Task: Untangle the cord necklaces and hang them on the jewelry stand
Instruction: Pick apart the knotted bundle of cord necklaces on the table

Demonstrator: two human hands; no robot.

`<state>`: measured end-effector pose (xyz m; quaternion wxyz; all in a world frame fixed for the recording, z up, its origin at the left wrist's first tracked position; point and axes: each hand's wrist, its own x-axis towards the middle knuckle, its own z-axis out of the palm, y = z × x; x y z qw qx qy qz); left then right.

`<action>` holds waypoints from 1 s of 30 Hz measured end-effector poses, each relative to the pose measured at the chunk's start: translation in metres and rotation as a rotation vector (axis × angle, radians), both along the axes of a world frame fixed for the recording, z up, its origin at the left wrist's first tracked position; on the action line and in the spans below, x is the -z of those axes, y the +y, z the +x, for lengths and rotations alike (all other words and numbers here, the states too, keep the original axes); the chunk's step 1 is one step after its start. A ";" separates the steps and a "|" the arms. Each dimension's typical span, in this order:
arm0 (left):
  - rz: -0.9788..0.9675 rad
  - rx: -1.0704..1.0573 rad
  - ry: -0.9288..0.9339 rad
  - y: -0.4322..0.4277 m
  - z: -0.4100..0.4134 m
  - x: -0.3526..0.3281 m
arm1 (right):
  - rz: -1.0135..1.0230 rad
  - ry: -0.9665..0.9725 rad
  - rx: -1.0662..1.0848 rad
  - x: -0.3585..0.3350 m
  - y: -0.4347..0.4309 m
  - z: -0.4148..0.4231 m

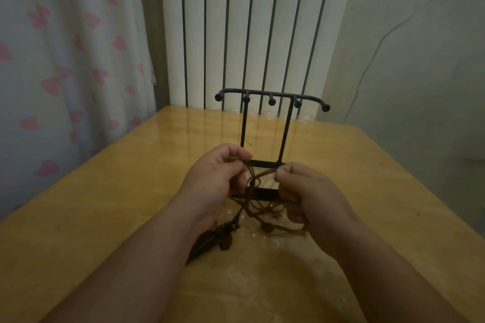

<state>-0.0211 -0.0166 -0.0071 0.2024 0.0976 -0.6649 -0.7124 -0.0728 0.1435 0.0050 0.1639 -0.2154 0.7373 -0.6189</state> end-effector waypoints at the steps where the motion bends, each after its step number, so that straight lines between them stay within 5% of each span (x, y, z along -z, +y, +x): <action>1: -0.026 -0.003 -0.014 0.000 0.000 0.000 | -0.042 -0.036 -0.020 -0.001 0.001 -0.001; 10: -0.135 0.065 -0.191 0.005 0.003 -0.004 | -0.504 -0.193 -0.123 -0.006 0.004 -0.003; 22: -0.321 0.155 -0.234 0.009 0.012 -0.011 | -0.782 -0.314 0.071 -0.003 0.011 -0.011; 25: -0.300 0.106 -0.230 0.008 0.010 -0.009 | -0.551 -0.243 0.213 -0.007 0.012 -0.011; 28: -0.294 0.083 -0.220 0.007 0.009 -0.008 | 0.320 0.250 0.253 -0.003 0.008 -0.011; 30: -0.304 0.078 -0.212 0.008 0.009 -0.007 | 0.401 0.351 0.261 0.005 0.003 -0.009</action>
